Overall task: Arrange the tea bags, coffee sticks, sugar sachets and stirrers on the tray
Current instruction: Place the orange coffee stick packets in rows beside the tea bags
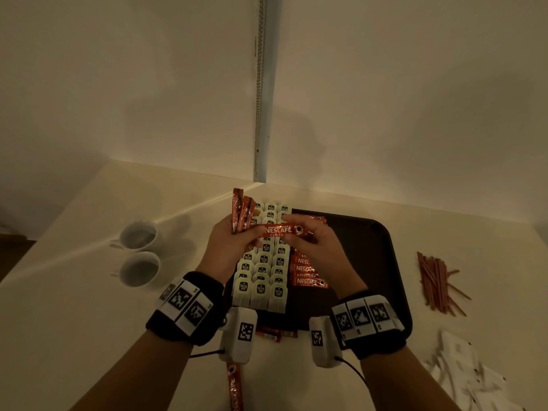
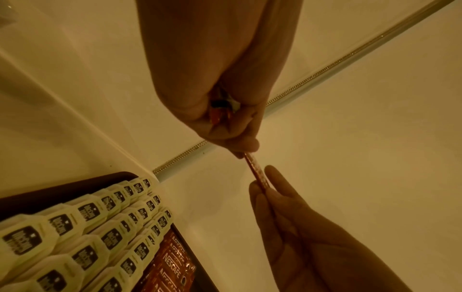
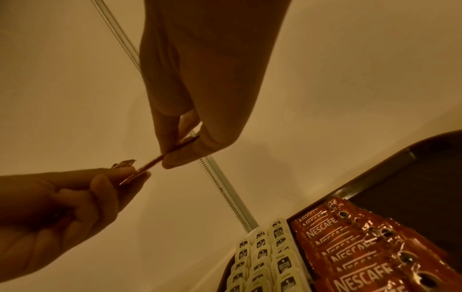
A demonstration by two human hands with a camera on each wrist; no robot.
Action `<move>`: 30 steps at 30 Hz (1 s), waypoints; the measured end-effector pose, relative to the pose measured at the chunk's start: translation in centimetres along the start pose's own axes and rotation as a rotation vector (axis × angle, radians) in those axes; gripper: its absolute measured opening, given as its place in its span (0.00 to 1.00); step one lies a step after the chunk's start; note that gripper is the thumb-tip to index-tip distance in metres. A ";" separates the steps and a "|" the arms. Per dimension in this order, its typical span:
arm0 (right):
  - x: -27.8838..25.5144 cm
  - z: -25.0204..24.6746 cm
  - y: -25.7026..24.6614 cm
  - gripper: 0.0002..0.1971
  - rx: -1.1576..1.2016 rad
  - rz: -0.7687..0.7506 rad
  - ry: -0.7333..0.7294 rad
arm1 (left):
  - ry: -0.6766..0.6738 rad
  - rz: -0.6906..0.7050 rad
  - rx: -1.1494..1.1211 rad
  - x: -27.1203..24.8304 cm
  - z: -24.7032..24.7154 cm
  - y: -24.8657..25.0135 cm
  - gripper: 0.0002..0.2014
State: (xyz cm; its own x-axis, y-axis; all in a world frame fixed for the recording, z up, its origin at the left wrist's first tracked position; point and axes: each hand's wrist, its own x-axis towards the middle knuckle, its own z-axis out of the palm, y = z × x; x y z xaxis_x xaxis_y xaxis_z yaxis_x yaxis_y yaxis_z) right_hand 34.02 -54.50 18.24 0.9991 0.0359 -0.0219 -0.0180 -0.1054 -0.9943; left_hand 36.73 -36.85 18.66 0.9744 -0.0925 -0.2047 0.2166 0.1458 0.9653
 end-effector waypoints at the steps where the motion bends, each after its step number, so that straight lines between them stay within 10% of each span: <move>1: 0.1 0.2 -0.1 0.17 0.011 -0.012 -0.004 | -0.002 -0.006 0.025 0.0 0.1 -0.1 0.10; 18: 0.0 -0.1 0.4 0.09 0.190 0.035 0.083 | 0.044 0.143 0.315 0.4 0.1 0.7 0.03; 30: 0.2 -4.2 0.9 0.10 -0.281 0.078 0.041 | 0.029 -0.022 0.142 -0.3 -0.2 -1.2 0.04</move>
State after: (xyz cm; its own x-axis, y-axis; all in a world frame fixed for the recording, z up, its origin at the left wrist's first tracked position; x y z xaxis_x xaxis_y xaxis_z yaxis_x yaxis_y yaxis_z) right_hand 34.33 -58.74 17.78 0.9959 -0.0232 -0.0872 -0.0894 -0.3779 -0.9215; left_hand 36.22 -36.82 17.50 0.9712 -0.0657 -0.2288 0.2295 0.0033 0.9733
